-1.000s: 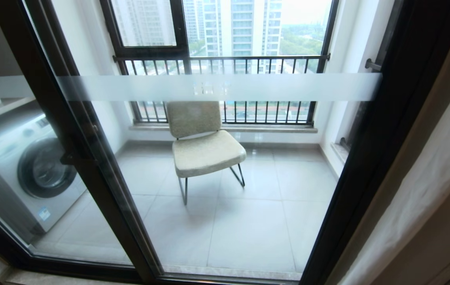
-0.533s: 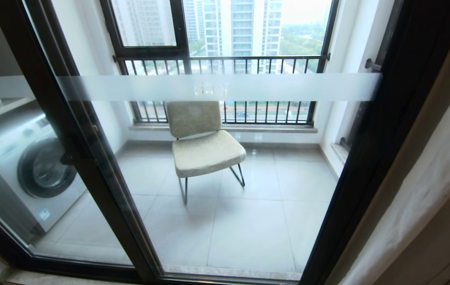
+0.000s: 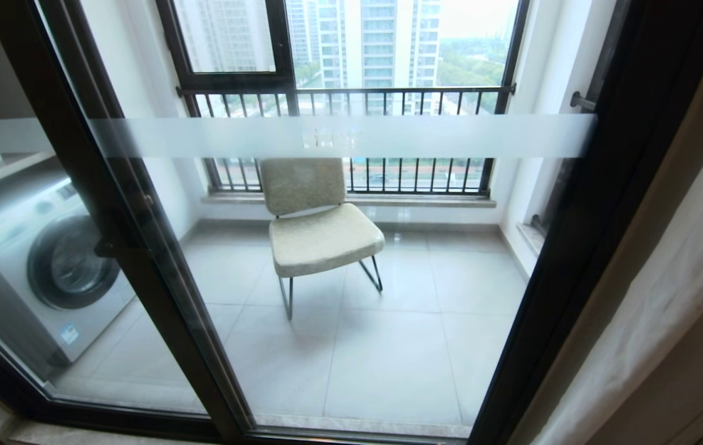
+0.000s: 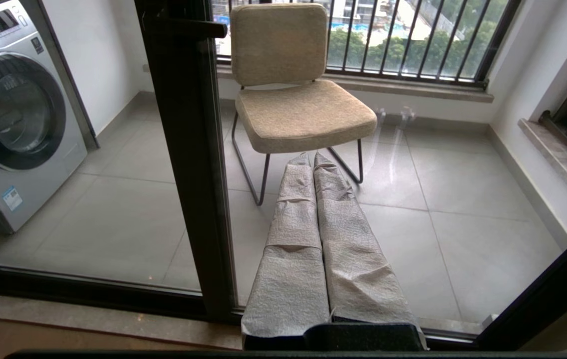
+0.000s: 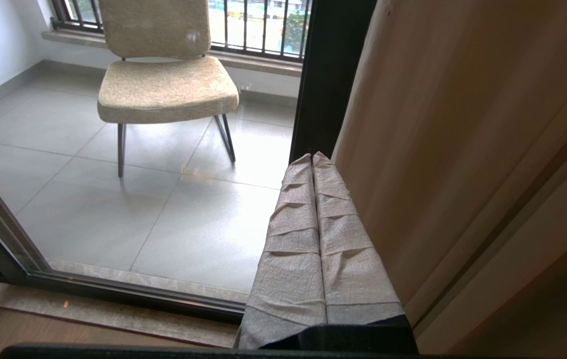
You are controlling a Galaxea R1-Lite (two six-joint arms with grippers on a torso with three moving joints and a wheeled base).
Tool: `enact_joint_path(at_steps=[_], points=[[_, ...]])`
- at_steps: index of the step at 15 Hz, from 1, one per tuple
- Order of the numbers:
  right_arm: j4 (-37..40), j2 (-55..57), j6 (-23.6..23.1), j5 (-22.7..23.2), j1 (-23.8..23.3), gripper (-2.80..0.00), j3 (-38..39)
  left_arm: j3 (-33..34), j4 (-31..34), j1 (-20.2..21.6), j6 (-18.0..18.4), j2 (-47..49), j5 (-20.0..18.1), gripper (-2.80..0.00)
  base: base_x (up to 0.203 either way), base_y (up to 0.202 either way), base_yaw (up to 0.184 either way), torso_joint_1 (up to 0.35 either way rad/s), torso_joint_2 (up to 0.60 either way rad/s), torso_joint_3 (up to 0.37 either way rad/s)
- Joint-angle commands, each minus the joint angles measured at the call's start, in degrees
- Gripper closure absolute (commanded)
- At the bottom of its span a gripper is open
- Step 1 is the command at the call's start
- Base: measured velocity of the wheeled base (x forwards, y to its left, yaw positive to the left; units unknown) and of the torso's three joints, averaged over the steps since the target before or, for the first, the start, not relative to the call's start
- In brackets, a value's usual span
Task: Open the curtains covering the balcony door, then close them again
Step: Pull the inner curtains open on both sides
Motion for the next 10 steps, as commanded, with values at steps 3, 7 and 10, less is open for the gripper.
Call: enact_joint_path(at_steps=[3,7,10], points=[[-0.08,-0.02,-0.83,0.09,0.00,0.00,0.10,0.00,-0.03,0.01,-0.04,-0.02,0.04,0.00,0.000,0.000,0.000,0.000,0.00,0.000],[-0.13,-0.02,-0.79,-0.14,0.00,0.00,0.10,0.00,-0.03,0.01,-0.08,-0.02,0.04,0.00,0.000,0.000,0.000,0.000,0.00,0.000],[-0.13,0.06,-2.38,-0.39,-0.09,0.00,0.10,0.00,-0.03,0.01,-0.02,-0.02,0.04,0.00,0.000,0.000,0.000,0.000,0.00,0.000]])
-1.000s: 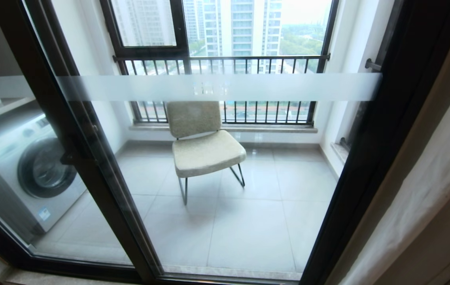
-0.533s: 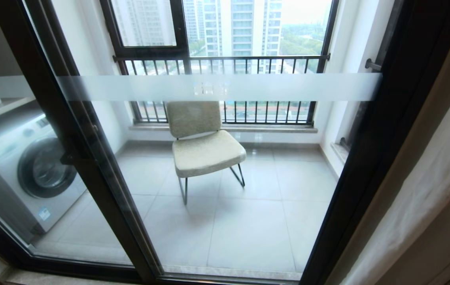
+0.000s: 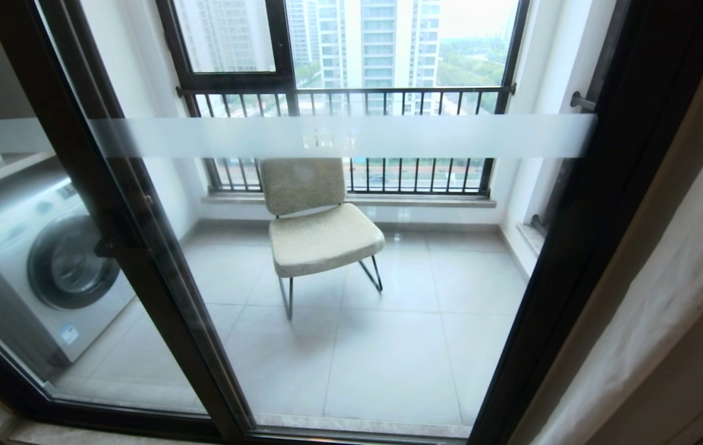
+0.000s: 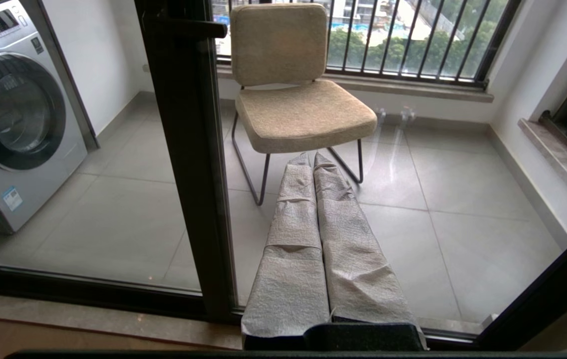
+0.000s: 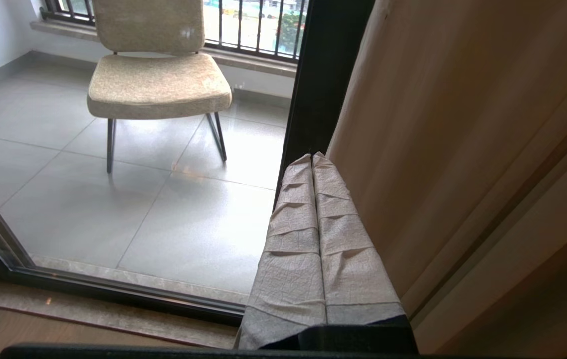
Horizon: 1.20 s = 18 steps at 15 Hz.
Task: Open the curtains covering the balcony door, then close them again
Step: Pull the inner curtains open on both sides
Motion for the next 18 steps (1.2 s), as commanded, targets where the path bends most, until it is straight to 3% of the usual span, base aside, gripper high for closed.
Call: enact_joint_path(at_steps=[1,7,13,14,18], points=[[-0.36,0.20,-0.29,-0.06,-0.04,0.00,-0.06,0.00,-0.02,0.01,0.00,-0.02,0.05,0.00,0.000,0.000,0.000,0.000,0.00,0.000],[-8.82,14.33,-0.24,-0.13,-0.65,0.00,-7.15,0.00,-0.02,0.01,-0.08,-0.02,0.05,0.00,0.000,0.000,0.000,0.000,0.00,0.000],[-12.68,34.37,2.07,0.23,-4.88,0.00,-27.19,0.00,-0.02,0.01,-0.04,-0.02,0.05,0.00,0.000,0.000,0.000,0.000,0.00,0.000],[-12.97,36.91,2.24,0.25,-5.07,-2.80,-30.21,0.00,-0.02,0.01,-0.06,-0.02,0.05,0.00,0.000,0.000,0.000,0.000,0.00,0.000],[-14.39,45.89,2.43,0.26,-9.12,-2.80,-40.64,0.00,-0.02,0.01,-0.06,-0.02,0.05,0.00,0.000,0.000,0.000,0.000,0.00,0.000]])
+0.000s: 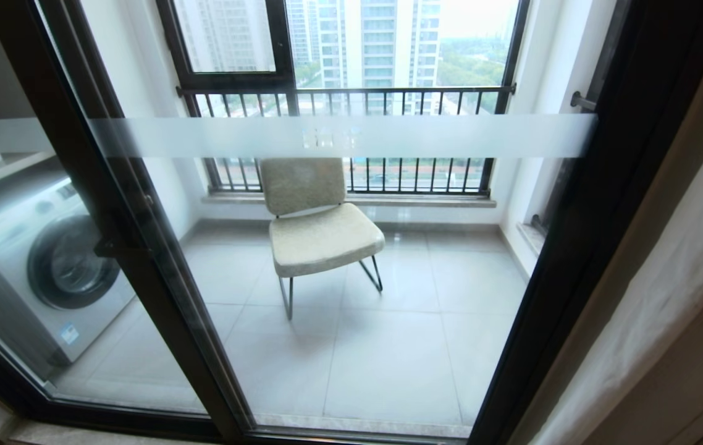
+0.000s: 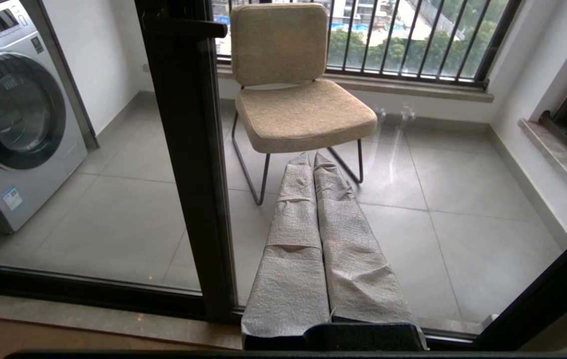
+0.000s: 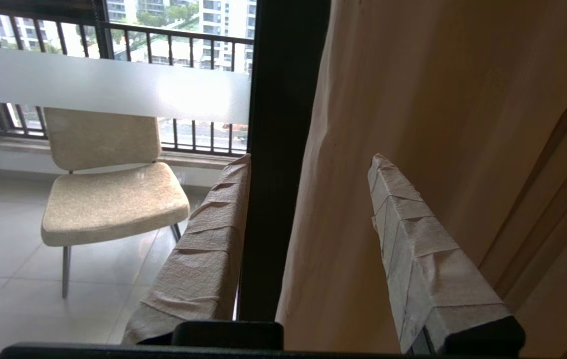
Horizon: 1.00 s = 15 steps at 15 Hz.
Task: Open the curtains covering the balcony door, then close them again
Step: Pull the inner curtains open on both sides
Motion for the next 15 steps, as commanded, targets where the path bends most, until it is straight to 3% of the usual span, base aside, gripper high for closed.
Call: enact_joint_path(at_steps=[1,5,11,15], points=[[-0.84,6.38,-0.01,0.03,-3.57,-2.80,-3.87,0.00,-0.02,0.01,0.00,-0.02,0.04,0.00,0.000,0.000,0.000,0.000,0.00,0.000],[-1.77,8.68,-0.08,0.12,-9.31,-2.80,-7.56,0.00,-0.02,0.01,0.00,-0.02,0.04,0.00,0.000,0.000,0.000,0.000,0.00,0.000],[-1.83,14.31,0.41,4.42,-9.60,-2.80,-13.92,0.00,-0.02,0.01,-0.08,-0.02,0.04,0.00,0.000,0.000,0.000,0.000,0.00,0.000],[-2.95,22.06,1.55,4.85,-9.52,-2.80,-19.34,0.00,-0.02,0.01,0.00,-0.02,0.04,0.00,0.000,0.000,0.000,0.000,0.00,0.000]])
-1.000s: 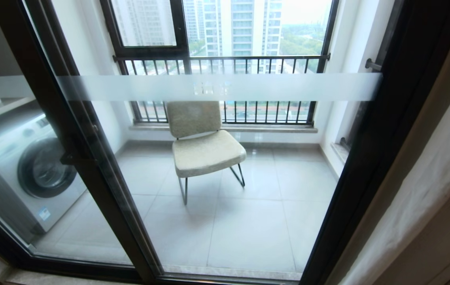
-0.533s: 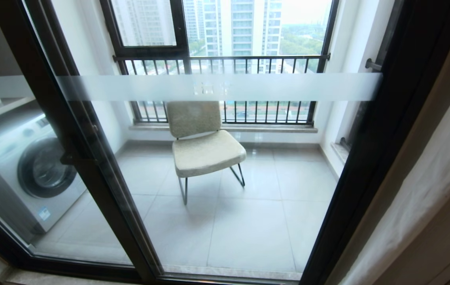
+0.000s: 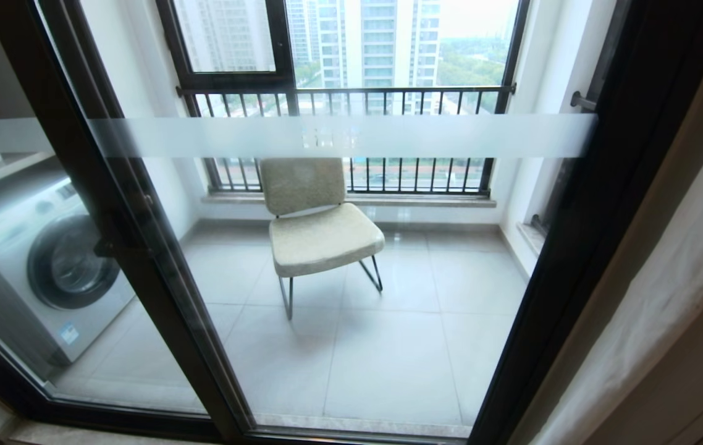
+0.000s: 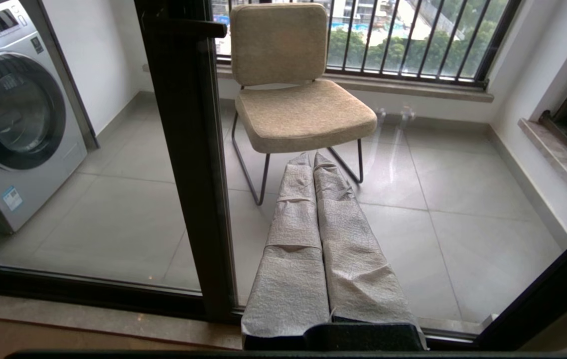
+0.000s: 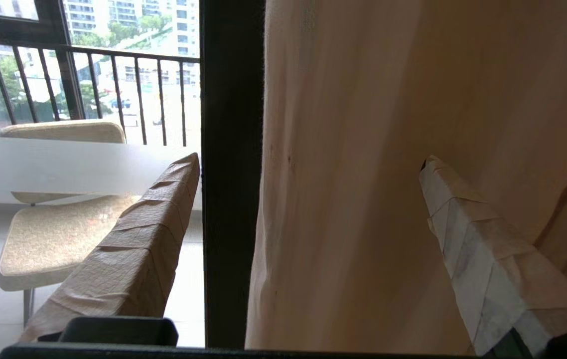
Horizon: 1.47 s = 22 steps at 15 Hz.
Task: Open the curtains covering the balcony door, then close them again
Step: Pull the inner curtains open on both sides
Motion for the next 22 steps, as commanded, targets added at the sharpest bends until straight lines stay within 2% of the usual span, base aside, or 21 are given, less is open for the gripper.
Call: enact_joint_path(at_steps=[1,7,11,12,19,21,22], points=[[-0.70,6.26,0.39,0.06,0.05,-2.80,-3.16,0.00,-0.02,0.01,-0.10,-0.02,0.05,0.00,0.000,0.000,0.000,0.000,0.00,0.000],[-4.84,16.36,0.99,0.07,0.13,-2.80,-10.08,0.00,-0.02,0.01,-0.10,-0.02,0.05,0.00,0.000,0.000,0.000,0.000,0.00,0.000],[-8.45,18.96,0.92,0.07,0.09,-2.80,-10.50,0.00,-0.02,0.01,-0.10,-0.02,0.05,0.00,0.000,0.000,0.000,0.000,0.00,0.000],[-8.46,19.14,0.91,0.07,0.11,0.00,-10.57,0.00,-0.02,0.01,-0.04,-0.02,0.05,0.00,0.000,0.000,0.000,0.000,0.00,0.000],[-7.49,16.17,1.28,0.28,0.29,0.00,-9.97,0.00,-0.02,0.01,-0.10,-0.02,0.05,0.00,0.000,0.000,0.000,0.000,0.00,0.000],[-7.70,15.01,0.98,3.36,1.05,0.00,-9.81,0.00,-0.02,0.01,-0.10,-0.02,0.05,0.00,0.000,0.000,0.000,0.000,0.00,0.000],[-7.78,14.72,0.78,3.44,2.97,0.00,-9.76,0.00,-0.02,0.01,-0.10,-0.02,0.05,0.00,0.000,0.000,0.000,0.000,0.00,0.000]])
